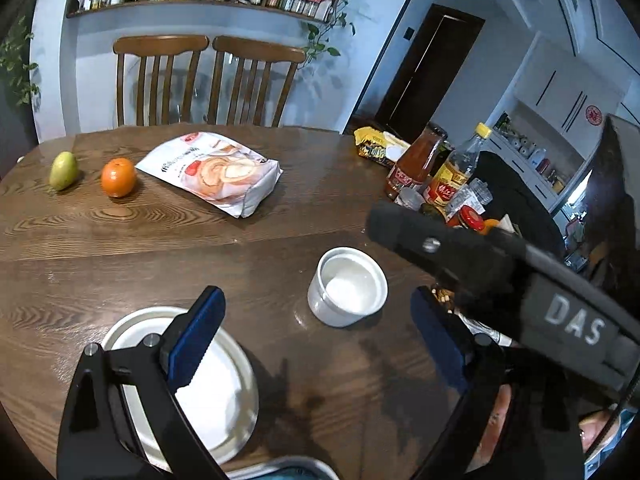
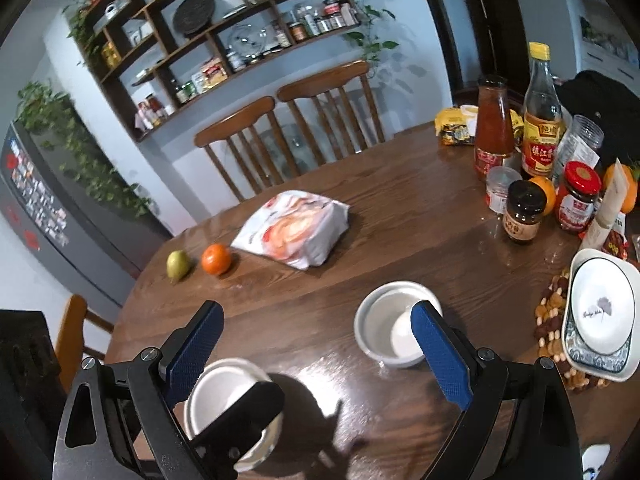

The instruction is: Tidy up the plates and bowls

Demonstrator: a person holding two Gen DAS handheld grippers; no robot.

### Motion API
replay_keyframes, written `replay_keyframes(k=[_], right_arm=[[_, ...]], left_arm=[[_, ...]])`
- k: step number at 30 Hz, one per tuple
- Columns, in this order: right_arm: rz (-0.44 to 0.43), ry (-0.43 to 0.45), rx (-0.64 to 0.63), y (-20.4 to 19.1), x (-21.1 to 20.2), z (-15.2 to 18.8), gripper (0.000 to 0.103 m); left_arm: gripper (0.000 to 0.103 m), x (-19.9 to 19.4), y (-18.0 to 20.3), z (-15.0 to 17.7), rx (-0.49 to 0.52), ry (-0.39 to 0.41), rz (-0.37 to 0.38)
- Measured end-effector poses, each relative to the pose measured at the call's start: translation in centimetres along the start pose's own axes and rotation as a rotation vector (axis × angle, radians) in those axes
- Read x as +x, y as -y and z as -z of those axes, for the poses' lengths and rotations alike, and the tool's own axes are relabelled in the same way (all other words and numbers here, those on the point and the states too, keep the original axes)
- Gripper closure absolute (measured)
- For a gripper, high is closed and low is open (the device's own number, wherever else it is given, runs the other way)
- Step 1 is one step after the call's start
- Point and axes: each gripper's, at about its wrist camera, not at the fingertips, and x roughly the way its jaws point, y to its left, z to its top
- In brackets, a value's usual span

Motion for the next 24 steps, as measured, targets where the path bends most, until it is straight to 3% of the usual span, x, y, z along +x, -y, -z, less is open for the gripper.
replay_keyframes(k=[5,7,10,13,15,18,20,24], right_arm=[[0.049,-0.020,0.052,2.3,1.1,-0.5,0.008],[0.065,-0.039,0.081,3.2,2.0,-0.6,0.008],[0.074,-0.072,0.093,3.6,3.4,-0.6,0.008],[0.039,-0.097,0.129,4.1,4.4,-0.3,0.008],[0.023,-0.062,0.124,4.1,4.7,-0.4,0.008],[0.111,-0.063,0.113,4.5,5.8,-0.3,0.008],[0.133,-0.065,0.123,5.2,6.7,-0.2,0.013],[0.137,-0.108,0.136,6.1,8.2,-0.1,0.036]], left_arm=[[0.013,2.0,-0.6,0.4,0.011,-0.017,0.066],[0.019,3.6,-1.0,0.4,0.007,-0.075,0.040],[0.020,4.5,-1.7,0.4,-0.030,-0.086,0.061],[0.021,5.8,-2.4,0.6,-0.079,-0.100,0.116],[0.029,6.8,-2.8,0.7,-0.112,-0.124,0.112],[0.029,6.9,-2.7,0.8,-0.120,-0.097,0.101],[0.029,7.2,-2.4,1.0,-0.110,-0.100,0.099],[0.030,7.6,-2.0,1.4,-0.091,-0.109,0.104]])
